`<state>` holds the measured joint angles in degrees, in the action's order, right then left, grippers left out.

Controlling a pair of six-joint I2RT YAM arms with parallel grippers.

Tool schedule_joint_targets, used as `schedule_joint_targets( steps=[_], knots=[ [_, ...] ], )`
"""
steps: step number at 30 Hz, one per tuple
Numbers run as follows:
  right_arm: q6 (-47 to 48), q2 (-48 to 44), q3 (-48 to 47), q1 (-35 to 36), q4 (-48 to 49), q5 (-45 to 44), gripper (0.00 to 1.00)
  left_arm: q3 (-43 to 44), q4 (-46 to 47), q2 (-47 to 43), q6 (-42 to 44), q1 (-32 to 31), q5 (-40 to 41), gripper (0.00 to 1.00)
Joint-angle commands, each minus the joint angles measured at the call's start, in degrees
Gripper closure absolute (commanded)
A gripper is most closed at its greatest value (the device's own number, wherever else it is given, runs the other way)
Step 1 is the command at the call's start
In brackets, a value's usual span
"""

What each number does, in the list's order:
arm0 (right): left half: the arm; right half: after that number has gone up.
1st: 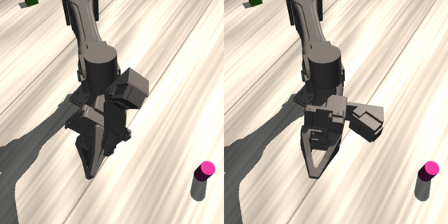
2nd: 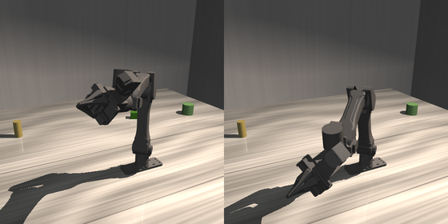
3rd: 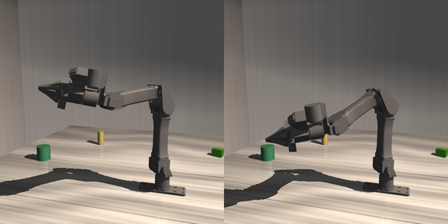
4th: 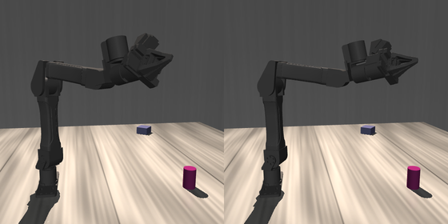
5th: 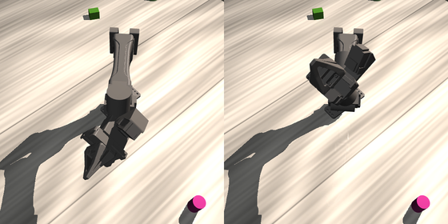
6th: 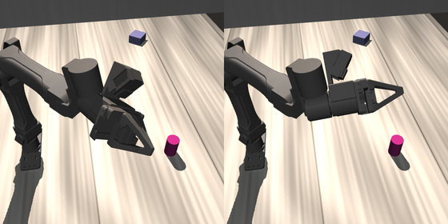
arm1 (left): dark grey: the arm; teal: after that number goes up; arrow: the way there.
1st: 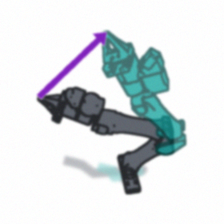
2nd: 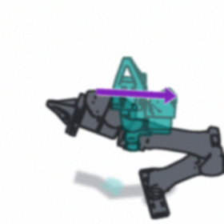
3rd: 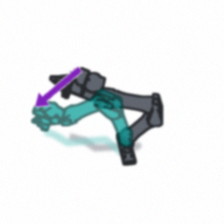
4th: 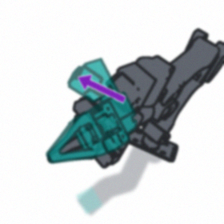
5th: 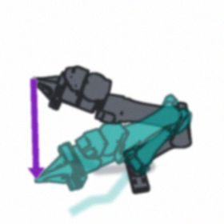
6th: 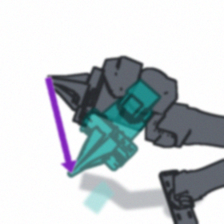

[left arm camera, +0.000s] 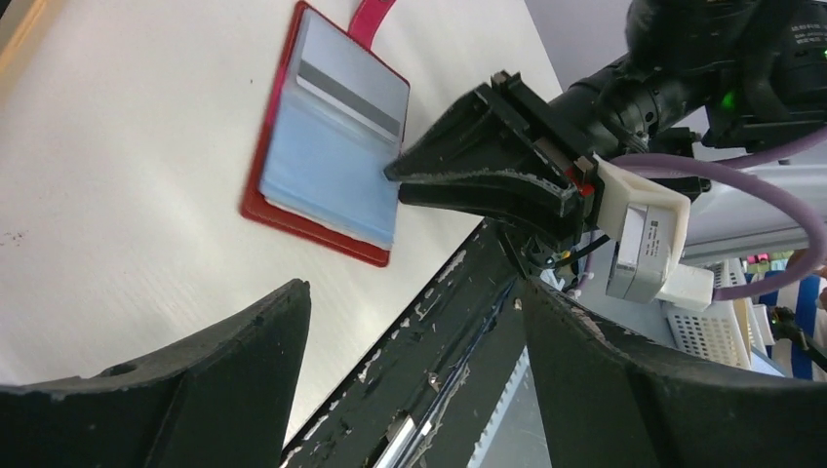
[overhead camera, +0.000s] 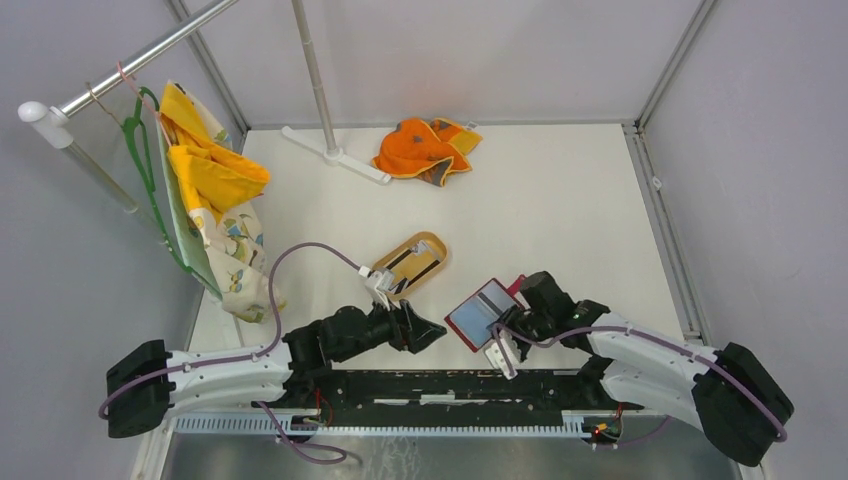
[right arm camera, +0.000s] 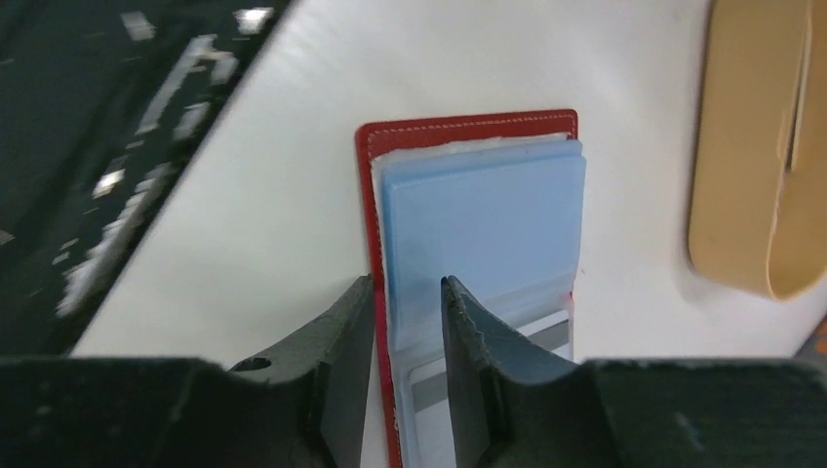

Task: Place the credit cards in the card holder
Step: Close the card holder at the center of the board.

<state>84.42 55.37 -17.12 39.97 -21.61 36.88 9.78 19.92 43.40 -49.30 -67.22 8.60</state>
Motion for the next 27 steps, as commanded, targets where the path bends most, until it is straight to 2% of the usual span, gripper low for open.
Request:
schedule_joint_targets(
  steps=[1,4,8,11,14,18,20,27],
  knots=[
    [-25.5,3.7,-1.2,5.4,20.1,-16.9,0.6,-0.5,8.6,2.6,-3.1,0.0,-0.5,0.18],
    [-31.8,6.8,-7.6,6.0,15.0,-14.8,0.51,-1.3,8.7,3.6,-3.7,0.0,2.9,0.21],
    [-29.9,4.9,-14.1,2.8,1.9,-9.4,0.21,-1.6,7.4,6.0,-6.5,-0.1,7.6,0.22],
    [-31.8,0.8,-13.2,-5.1,1.3,-7.3,0.02,-0.8,7.6,9.7,-8.9,-0.2,9.0,0.2],
    [-31.9,-0.1,-11.9,-11.0,1.3,-7.2,0.02,0.4,10.8,14.6,-9.1,-0.1,9.4,0.13],
    [-31.7,6.6,-14.7,-13.5,-2.4,-10.2,0.03,3.5,12.7,21.2,-9.9,0.1,9.2,0.16],
    [-32.4,9.9,-16.4,-14.9,-4.2,-10.0,0.08,4.3,13.0,24.1,-11.8,0.6,8.7,0.16],
    [-34.4,19.5,-20.3,-19.6,-8.1,-5.0,0.23,3.1,24.9,35.5,-18.7,2.2,3.4,0.23]
  ],
)
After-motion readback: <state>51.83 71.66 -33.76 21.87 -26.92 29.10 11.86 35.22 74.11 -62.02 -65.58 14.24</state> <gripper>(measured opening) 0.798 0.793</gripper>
